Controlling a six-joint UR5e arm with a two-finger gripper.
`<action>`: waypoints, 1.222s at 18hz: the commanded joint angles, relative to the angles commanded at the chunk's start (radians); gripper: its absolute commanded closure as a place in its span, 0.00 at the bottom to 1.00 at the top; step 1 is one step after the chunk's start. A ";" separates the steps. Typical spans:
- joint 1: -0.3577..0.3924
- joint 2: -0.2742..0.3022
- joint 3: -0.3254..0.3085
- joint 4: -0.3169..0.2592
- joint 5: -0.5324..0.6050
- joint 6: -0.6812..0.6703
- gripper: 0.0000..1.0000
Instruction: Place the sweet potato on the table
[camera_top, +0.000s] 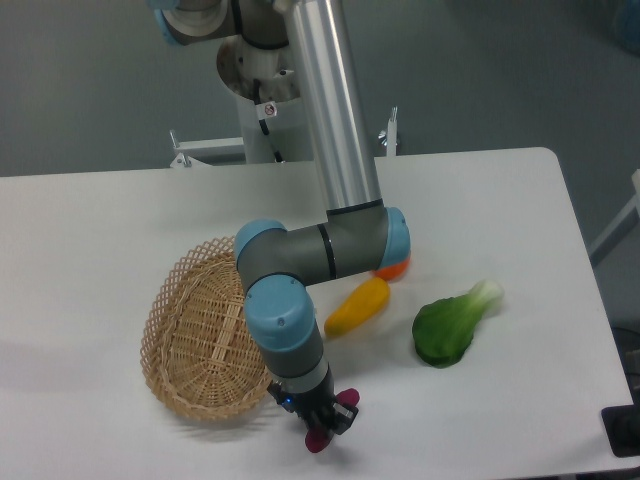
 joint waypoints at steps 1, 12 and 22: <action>0.000 0.002 0.000 0.000 0.000 0.000 0.44; 0.055 0.107 0.067 -0.012 0.006 -0.006 0.00; 0.274 0.241 0.078 -0.104 -0.017 0.166 0.00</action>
